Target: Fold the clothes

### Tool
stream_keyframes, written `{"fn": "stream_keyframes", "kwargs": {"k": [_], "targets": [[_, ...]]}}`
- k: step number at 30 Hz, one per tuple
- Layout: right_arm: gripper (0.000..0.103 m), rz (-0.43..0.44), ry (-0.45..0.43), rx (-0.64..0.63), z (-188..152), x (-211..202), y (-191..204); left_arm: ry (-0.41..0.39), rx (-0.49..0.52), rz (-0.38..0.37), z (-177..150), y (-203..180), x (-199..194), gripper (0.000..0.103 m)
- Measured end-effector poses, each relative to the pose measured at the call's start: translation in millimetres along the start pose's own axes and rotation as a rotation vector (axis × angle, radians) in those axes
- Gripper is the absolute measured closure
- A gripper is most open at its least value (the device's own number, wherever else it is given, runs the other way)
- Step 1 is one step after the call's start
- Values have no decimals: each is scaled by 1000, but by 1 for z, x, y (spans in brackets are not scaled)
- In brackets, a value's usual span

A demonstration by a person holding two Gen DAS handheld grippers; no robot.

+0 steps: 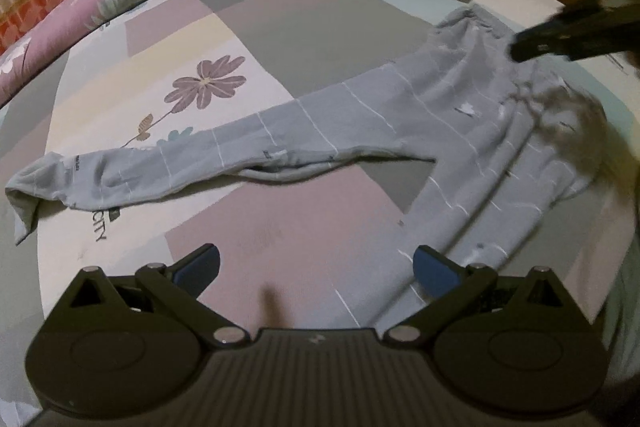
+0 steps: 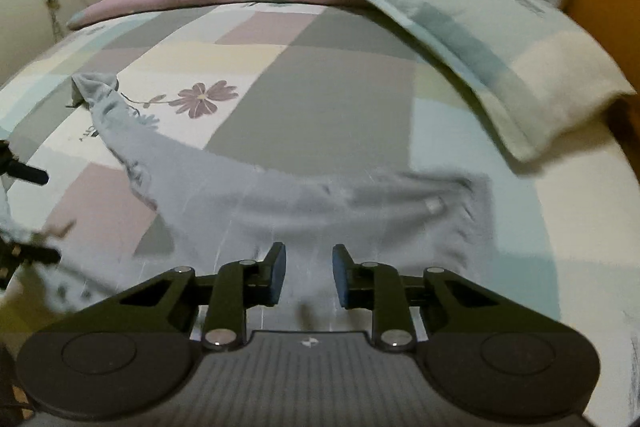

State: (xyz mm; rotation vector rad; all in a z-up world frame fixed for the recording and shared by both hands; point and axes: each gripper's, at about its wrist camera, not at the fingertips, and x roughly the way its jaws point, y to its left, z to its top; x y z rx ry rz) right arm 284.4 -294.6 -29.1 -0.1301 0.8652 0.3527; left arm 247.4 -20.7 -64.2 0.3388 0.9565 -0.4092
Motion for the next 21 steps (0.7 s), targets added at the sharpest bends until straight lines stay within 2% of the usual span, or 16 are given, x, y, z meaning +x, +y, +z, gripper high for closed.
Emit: {"fn": "stream_keyframes", "kwargs": {"k": [7, 11, 14, 17, 19, 21], "targets": [[74, 56, 33, -58, 50, 75, 2, -44, 13, 20, 46, 26, 33, 1], [74, 24, 80, -27, 70, 112, -6, -73, -27, 43, 87, 52, 69, 1], [74, 0, 135, -3, 77, 134, -12, -40, -64, 61, 108, 75, 103, 1], [72, 53, 148, -15, 71, 133, -9, 5, -92, 44, 107, 88, 125, 1], [73, 107, 154, -36, 62, 124, -2, 25, -116, -6, 94, 93, 124, 1], [73, 147, 151, -70, 51, 112, 7, 37, -100, -46, 72, 94, 114, 1]]}}
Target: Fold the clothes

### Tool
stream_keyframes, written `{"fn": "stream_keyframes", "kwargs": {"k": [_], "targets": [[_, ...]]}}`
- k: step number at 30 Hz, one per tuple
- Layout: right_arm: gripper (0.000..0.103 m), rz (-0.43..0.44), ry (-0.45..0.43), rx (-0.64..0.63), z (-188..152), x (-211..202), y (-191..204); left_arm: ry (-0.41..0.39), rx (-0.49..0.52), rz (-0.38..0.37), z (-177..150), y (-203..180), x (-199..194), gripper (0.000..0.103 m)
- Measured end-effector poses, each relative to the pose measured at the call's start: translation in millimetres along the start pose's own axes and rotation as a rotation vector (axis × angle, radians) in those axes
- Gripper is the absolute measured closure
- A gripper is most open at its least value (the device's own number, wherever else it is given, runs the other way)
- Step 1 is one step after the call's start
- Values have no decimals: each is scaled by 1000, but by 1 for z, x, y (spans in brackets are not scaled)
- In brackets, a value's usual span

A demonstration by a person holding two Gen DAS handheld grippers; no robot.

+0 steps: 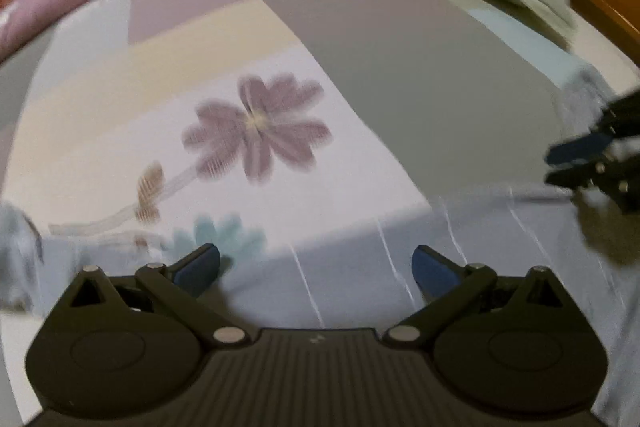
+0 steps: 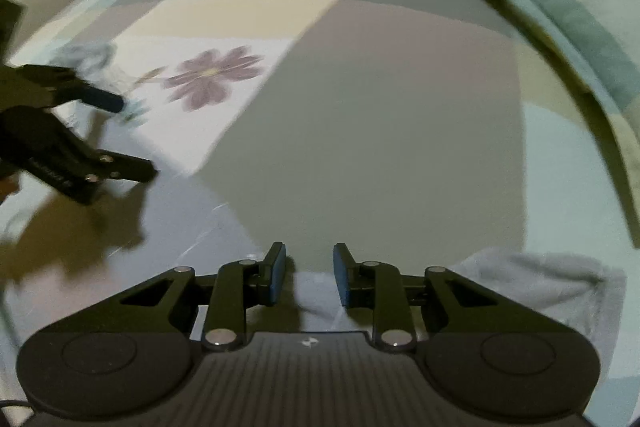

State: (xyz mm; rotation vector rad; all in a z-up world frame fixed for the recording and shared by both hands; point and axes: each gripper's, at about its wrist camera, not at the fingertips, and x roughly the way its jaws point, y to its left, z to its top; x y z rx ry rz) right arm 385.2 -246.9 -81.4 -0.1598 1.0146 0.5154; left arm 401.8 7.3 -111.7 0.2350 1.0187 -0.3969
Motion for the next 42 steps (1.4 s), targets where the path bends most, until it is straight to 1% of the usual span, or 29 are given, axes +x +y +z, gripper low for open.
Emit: {"fn": "stream_keyframes", "kwargs": {"k": [2, 4, 6, 8, 9, 10, 11, 13, 14, 15, 16, 17, 18, 20, 22, 23, 24, 25, 26, 29, 30, 32, 33, 34, 35, 37, 39, 41, 42], "targets": [[72, 17, -2, -41, -13, -9, 13, 9, 21, -10, -22, -2, -10, 1], [69, 28, 6, -74, -26, -16, 26, 44, 11, -37, -45, -1, -20, 1], [60, 34, 12, -111, -42, -21, 40, 52, 26, -53, -65, -4, -30, 1], [58, 28, 15, -136, -54, -21, 51, 48, 57, -26, -71, -9, -41, 1], [54, 20, 6, -144, -59, -22, 54, 22, 62, -32, -68, -11, -48, 1], [53, 15, -2, -147, -62, -22, 56, -11, 57, -46, -61, -12, -55, 1], [50, 20, -7, -132, -62, -21, 55, -45, 51, -61, -53, -13, -60, 1], [39, 49, -16, -73, -62, -18, 50, -126, 25, -91, -28, -16, -66, 1], [28, 78, -19, -41, -61, -17, 47, -147, 9, -117, -16, -19, -61, 1], [12, 103, -23, -22, -61, -14, 46, -167, -7, -145, -3, -22, -56, 1], [6, 126, -27, -17, -62, -12, 47, -187, -22, -172, 9, -25, -52, 1], [0, 148, -31, -13, -63, -10, 48, -188, -25, -186, 16, -30, -43, 1], [0, 144, -33, -34, -64, -8, 51, -183, -22, -186, 19, -35, -33, 1], [0, 80, -18, -137, -67, -8, 67, -140, -10, -169, 19, -46, -11, 1], [0, 42, -10, -192, -69, -9, 77, -99, 3, -134, 7, -52, 3, 3], [2, 43, -12, -197, -69, -10, 77, -86, -2, -128, -4, -50, 4, 3], [9, 46, -15, -197, -68, -14, 75, -98, -9, -130, -15, -46, 0, 2], [13, 51, -17, -192, -65, -19, 72, -112, -16, -133, -27, -43, -5, 2], [20, 65, -22, -185, -62, -26, 68, -126, -11, -129, -36, -40, -13, 2], [22, 107, -76, -170, -42, -49, 46, -138, 3, -76, -51, -34, -36, 2], [24, 108, -95, -172, -34, -55, 40, -147, -3, -78, -53, -32, -41, 2], [32, 102, -121, -194, -14, -58, 28, -164, -18, -86, -55, -28, -49, 2], [38, 110, -123, -200, -4, -55, 23, -162, -32, -90, -56, -26, -50, 2], [43, 120, -117, -199, 5, -50, 18, -160, -47, -95, -57, -25, -50, 2], [51, 129, -102, -205, 13, -42, 13, -158, -62, -100, -58, -23, -50, 2], [63, 148, -49, -228, 24, -22, 7, -147, -83, -111, -61, -23, -51, 2], [67, 181, 12, -256, 22, -7, 4, -138, -80, -124, -65, -24, -51, 2], [67, 208, 64, -301, 15, 5, 8, -133, -72, -133, -70, -27, -53, 2], [67, 213, 75, -325, 9, 8, 11, -134, -68, -132, -71, -28, -53, 2]]}}
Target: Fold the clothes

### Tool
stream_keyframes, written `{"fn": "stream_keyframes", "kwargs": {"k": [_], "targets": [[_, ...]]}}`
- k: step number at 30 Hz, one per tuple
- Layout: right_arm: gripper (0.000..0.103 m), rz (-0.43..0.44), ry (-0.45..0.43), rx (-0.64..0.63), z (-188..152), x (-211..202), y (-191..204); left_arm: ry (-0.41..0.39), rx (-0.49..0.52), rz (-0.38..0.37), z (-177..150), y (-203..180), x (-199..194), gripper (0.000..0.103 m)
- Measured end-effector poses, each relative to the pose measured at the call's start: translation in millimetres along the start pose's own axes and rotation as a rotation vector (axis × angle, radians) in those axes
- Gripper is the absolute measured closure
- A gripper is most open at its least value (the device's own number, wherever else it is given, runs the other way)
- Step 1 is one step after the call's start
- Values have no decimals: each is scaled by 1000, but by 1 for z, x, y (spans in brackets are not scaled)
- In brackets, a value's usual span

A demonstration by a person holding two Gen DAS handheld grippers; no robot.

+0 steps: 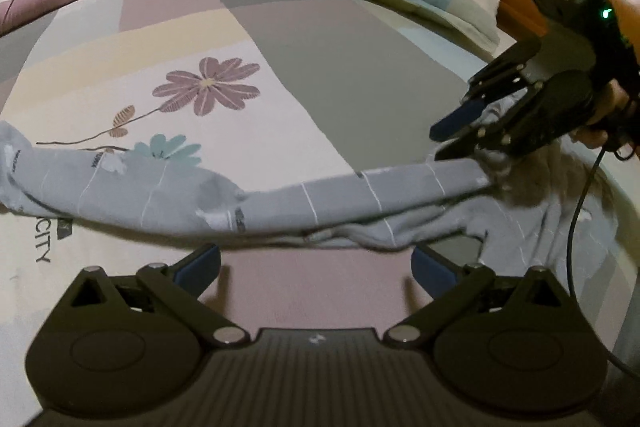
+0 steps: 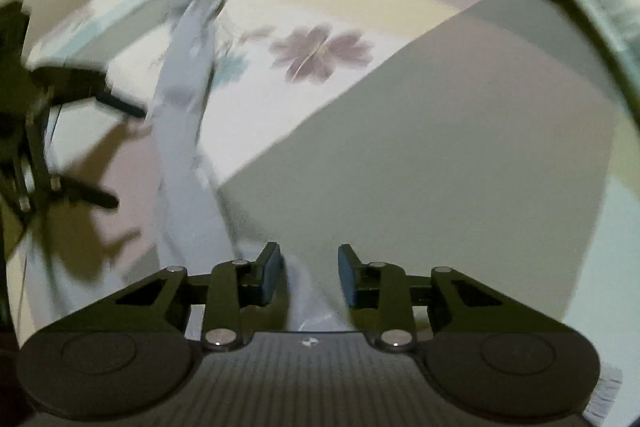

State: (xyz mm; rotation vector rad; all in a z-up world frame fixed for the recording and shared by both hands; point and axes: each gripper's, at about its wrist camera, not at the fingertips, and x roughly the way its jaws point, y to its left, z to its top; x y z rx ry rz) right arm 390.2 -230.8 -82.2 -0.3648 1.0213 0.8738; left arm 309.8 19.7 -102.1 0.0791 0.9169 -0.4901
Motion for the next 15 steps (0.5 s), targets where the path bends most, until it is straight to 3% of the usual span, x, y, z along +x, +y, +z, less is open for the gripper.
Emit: {"fn": "stream_keyframes", "kwargs": {"k": [1, 2, 3, 4, 7, 15], "targets": [[67, -4, -3, -20, -4, 0, 6, -1, 4, 1, -2, -1, -1, 2], [74, -5, -5, -34, -6, -1, 11, -1, 7, 2, -3, -2, -1, 2], [94, -3, -4, -45, -7, -2, 15, 1, 6, 0, -4, -3, -1, 2], [100, -1, -3, -56, -9, -2, 18, 3, 5, -2, -4, -3, -1, 2], [100, -48, -21, -91, -10, -5, 26, 0, 14, 13, -4, -5, -2, 2], [100, -251, -134, 42, 25, -3, -17, -17, -12, 33, -1, 2, -7, 2]]}}
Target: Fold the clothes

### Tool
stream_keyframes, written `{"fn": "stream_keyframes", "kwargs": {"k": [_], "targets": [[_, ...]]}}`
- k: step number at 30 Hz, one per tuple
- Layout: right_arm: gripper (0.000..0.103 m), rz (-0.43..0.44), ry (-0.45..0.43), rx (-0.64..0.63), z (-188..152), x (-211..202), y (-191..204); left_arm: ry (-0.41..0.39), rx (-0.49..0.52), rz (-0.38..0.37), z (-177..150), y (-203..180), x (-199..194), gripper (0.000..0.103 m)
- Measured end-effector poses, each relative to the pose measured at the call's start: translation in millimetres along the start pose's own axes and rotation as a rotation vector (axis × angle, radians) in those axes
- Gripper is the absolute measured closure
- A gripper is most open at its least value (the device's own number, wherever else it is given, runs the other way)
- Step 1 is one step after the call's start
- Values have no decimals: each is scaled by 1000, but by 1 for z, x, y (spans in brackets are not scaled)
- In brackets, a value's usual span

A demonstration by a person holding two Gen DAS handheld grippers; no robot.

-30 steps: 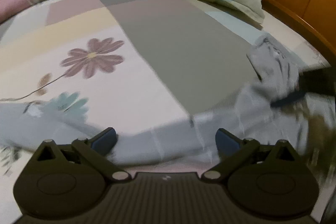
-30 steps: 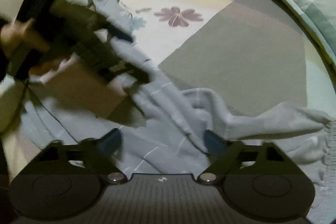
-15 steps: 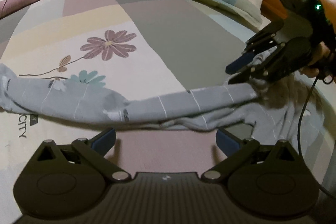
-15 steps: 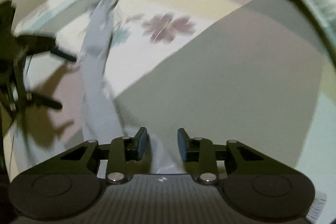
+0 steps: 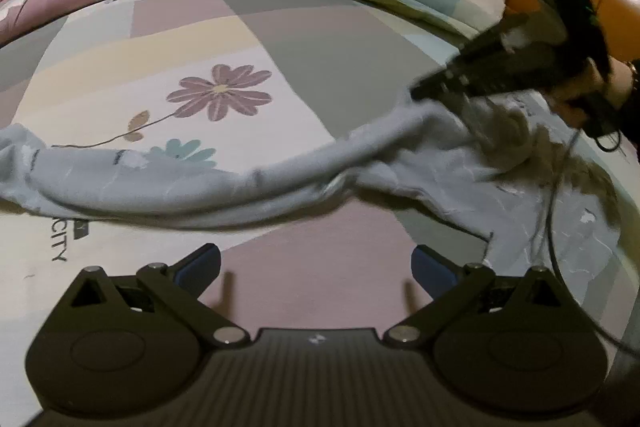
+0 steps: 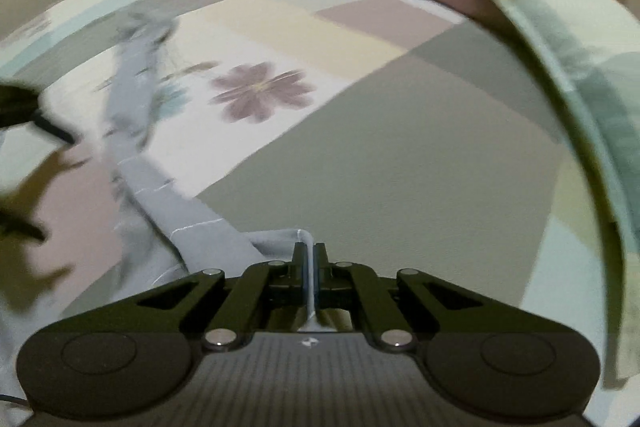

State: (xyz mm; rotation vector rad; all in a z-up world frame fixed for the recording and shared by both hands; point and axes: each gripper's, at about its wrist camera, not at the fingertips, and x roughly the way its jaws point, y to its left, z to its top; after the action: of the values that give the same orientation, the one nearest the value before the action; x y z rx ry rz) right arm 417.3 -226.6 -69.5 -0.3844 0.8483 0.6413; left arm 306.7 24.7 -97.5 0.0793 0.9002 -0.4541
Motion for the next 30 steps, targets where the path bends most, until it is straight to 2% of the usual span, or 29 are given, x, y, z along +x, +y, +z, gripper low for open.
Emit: {"fn": "stream_keyframes", "kwargs": {"k": [5, 8, 10, 11, 16, 20, 24, 27, 30], "targets": [[100, -99, -34, 72, 23, 22, -28, 3, -22, 21, 0, 8, -1, 2], [100, -195, -46, 130, 30, 33, -49, 2, -26, 23, 0, 11, -3, 2], [98, -177, -16, 216, 30, 40, -66, 5, -30, 28, -1, 12, -2, 2], [92, -160, -7, 252, 28, 42, -73, 7, -32, 29, -1, 13, -2, 2], [77, -90, -95, 315, 8, -1, -96, 4, -25, 21, -2, 12, -5, 2], [54, -161, -117, 307, -20, -47, -123, -3, -26, 13, -1, 9, -6, 2], [53, -169, -65, 353, -57, -64, -151, 0, -16, 3, 1, 1, -4, 2], [53, -135, -9, 330, -80, -61, -153, 1, -2, -6, 3, -5, -6, 2], [52, -89, 5, 288, -91, -55, -148, 2, 8, -13, 4, -9, -7, 2]]}}
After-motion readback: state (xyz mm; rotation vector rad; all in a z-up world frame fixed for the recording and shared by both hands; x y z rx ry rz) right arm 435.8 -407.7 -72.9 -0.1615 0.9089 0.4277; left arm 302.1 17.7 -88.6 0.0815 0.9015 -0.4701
